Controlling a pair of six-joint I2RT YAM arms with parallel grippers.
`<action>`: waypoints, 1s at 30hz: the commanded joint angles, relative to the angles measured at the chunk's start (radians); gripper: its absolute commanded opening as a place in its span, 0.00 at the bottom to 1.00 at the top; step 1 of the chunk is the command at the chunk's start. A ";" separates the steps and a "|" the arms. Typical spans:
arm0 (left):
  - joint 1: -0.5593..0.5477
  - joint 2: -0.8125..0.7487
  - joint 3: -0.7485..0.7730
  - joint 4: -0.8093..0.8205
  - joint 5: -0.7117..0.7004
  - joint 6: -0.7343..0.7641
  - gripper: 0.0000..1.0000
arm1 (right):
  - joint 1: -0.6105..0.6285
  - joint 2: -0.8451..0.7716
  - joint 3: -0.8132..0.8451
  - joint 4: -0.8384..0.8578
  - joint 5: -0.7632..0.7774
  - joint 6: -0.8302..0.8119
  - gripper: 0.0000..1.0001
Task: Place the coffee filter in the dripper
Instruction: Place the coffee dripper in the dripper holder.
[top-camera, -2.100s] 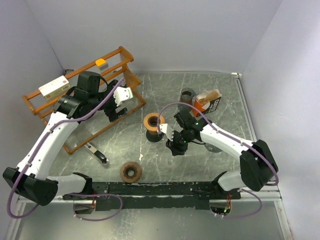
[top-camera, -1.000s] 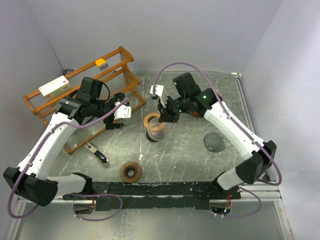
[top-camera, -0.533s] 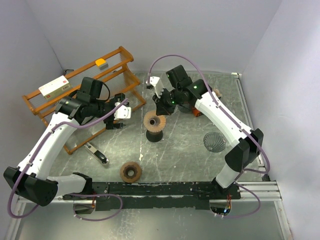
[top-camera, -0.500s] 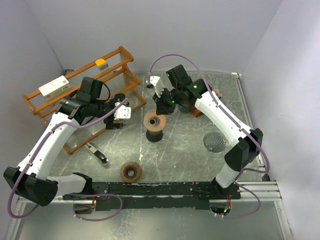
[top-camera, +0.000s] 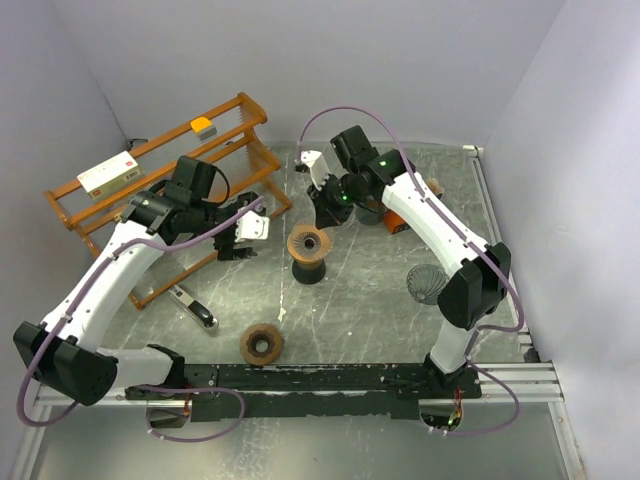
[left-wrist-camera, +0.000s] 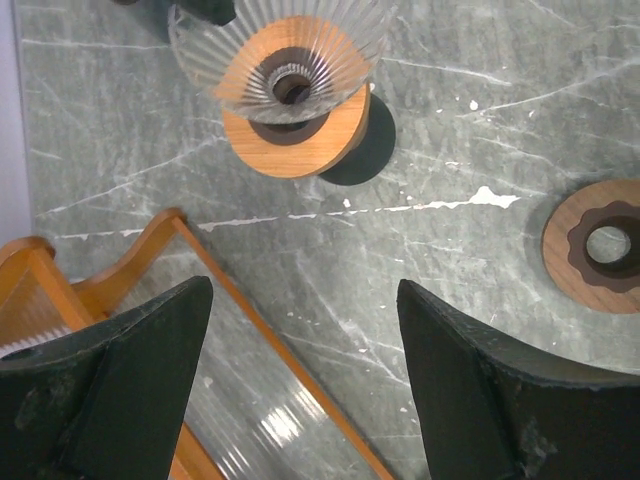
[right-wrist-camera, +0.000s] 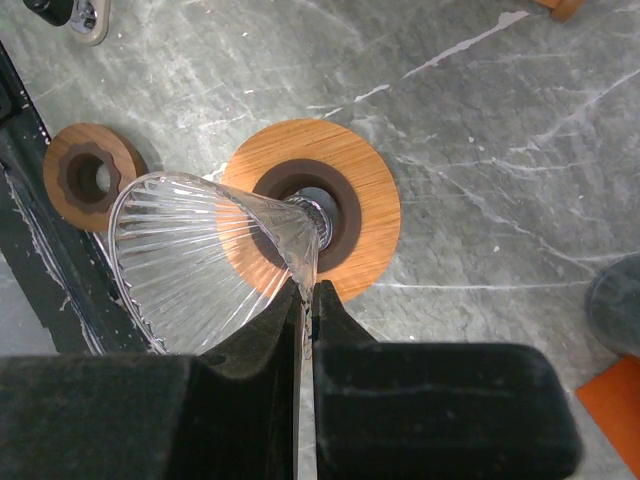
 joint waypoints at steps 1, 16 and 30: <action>-0.040 0.029 0.040 -0.001 0.029 -0.009 0.85 | -0.008 0.020 0.052 -0.031 -0.003 0.024 0.00; -0.275 0.167 0.133 0.005 -0.139 0.042 0.80 | -0.032 0.113 0.129 -0.084 -0.030 0.030 0.00; -0.384 0.287 0.167 0.026 -0.319 0.080 0.58 | -0.032 0.126 0.134 -0.090 -0.036 0.024 0.00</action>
